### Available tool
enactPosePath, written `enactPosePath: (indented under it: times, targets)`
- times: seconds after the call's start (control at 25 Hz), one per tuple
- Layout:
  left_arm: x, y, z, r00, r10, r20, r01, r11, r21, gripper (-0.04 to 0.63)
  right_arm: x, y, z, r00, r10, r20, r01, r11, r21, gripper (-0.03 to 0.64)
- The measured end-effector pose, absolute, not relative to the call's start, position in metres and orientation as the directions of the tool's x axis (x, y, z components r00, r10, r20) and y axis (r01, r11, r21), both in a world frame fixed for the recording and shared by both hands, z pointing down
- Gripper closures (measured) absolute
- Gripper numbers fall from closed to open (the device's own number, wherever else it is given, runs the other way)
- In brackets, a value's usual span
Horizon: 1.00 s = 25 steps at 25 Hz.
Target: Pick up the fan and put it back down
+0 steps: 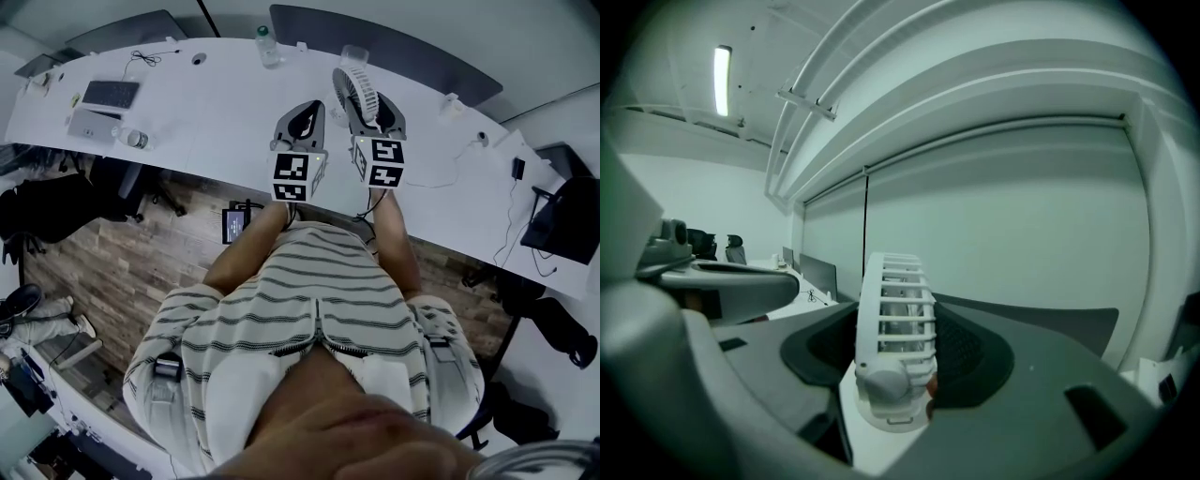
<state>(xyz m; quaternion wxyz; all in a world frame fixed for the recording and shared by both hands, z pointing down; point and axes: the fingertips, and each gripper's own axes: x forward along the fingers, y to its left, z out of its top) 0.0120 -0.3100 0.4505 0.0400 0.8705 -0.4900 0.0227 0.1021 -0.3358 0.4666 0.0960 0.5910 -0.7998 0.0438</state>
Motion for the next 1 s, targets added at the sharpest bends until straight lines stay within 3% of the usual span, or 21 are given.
enactPosePath:
  times: [1.0]
  targets:
    - [-0.002, -0.318, 0.456, 0.491, -0.866, 0.1, -0.871, -0.488, 0.055, 0.588, 0.092, -0.389, 0.537, -0.459, -0.814, 0.356, -0.842, 0.527, 0.118, 0.385]
